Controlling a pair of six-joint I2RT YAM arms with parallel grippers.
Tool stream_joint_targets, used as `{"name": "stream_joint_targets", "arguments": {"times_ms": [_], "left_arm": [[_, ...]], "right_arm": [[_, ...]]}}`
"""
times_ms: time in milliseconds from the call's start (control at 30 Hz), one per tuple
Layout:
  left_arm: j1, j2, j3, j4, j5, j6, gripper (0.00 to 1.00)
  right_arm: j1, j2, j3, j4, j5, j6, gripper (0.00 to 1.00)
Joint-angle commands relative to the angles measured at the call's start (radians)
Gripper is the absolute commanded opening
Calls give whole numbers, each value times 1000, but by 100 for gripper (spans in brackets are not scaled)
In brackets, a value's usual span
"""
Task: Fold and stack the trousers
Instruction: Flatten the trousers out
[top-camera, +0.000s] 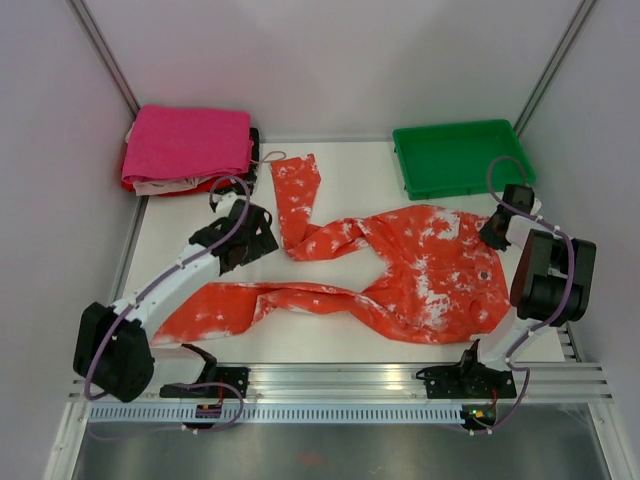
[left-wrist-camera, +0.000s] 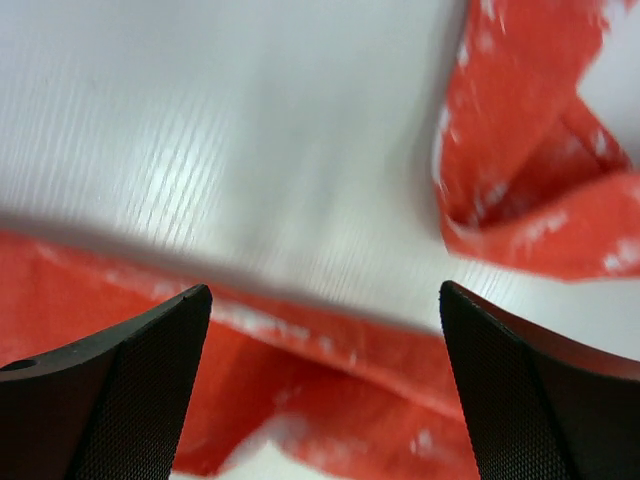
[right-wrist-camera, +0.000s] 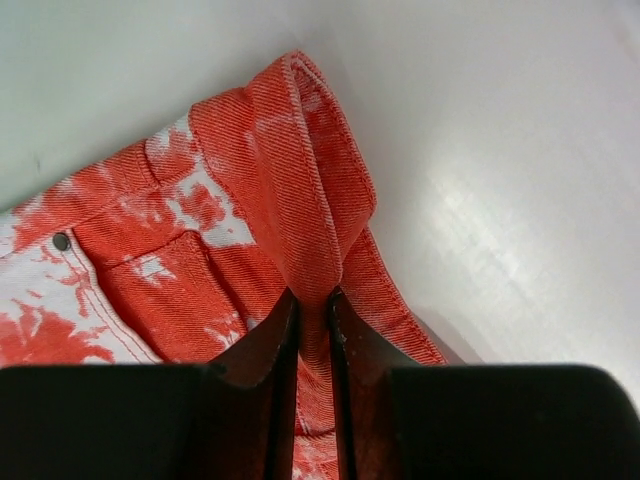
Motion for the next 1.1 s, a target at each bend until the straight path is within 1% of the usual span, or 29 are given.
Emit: {"name": "stream_joint_targets", "arguments": {"times_ms": [0,33,67,167,200,233,300,333,367,400,467,500,567,600,667,767,833,867,900,933,967,1000,1033,1067], "left_arm": [[115,105,113,132,103,43,100],[132,167,132,155,117,50,100],[149,201,164,222,129,77,100],[151,318,221,342,187,134,100],[151,352,245,395,222,135,100],[151,422,270,411,236,135,100],[149,494,359,422,269,113,100],[149,533,388,424,272,100,100],[147,597,438,421,270,77,100],[147,623,464,413,240,64,100],[146,680,511,372,186,18,100],[146,691,512,373,142,7,100],[147,712,517,393,117,-6,100],[147,740,521,401,112,-4,100],[146,789,547,402,122,-1,100],[146,838,575,414,135,0,98],[146,852,575,460,152,-1,95],[146,861,578,471,169,-3,93],[146,881,583,479,175,-6,89],[144,892,600,482,181,-16,88],[144,904,610,480,194,-24,87],[144,915,620,479,200,-32,86],[143,938,633,482,209,-47,86],[144,946,638,497,230,-50,84]], "right_arm": [[-99,52,31,106,-63,9,16],[-99,56,54,103,-98,-2,16],[-99,58,67,104,-129,-8,16],[-88,46,90,94,-222,-12,19],[-82,20,90,83,-227,-17,20],[-76,0,88,80,-227,-28,22],[-56,-80,82,57,-211,-42,26],[-50,-112,77,49,-200,-45,39],[-47,-147,70,45,-189,-45,58],[-45,-218,55,36,-157,-40,97],[-48,-279,41,26,-147,-22,98],[-48,-333,36,17,-158,-20,98],[-55,-379,31,16,-189,4,98],[-61,-417,31,28,-239,17,98],[-77,-467,51,20,-288,59,98],[-110,-482,120,-40,-354,102,98],[-155,-478,143,-58,-428,129,98],[-176,-485,133,-28,-542,180,98],[-197,-490,114,4,-613,220,98],[-217,-494,90,53,-682,266,98],[-249,-511,32,172,-786,321,98],[-260,-524,4,227,-816,425,98],[-268,-534,-10,280,-835,446,98],[-268,-553,-1,281,-836,443,98]]}}
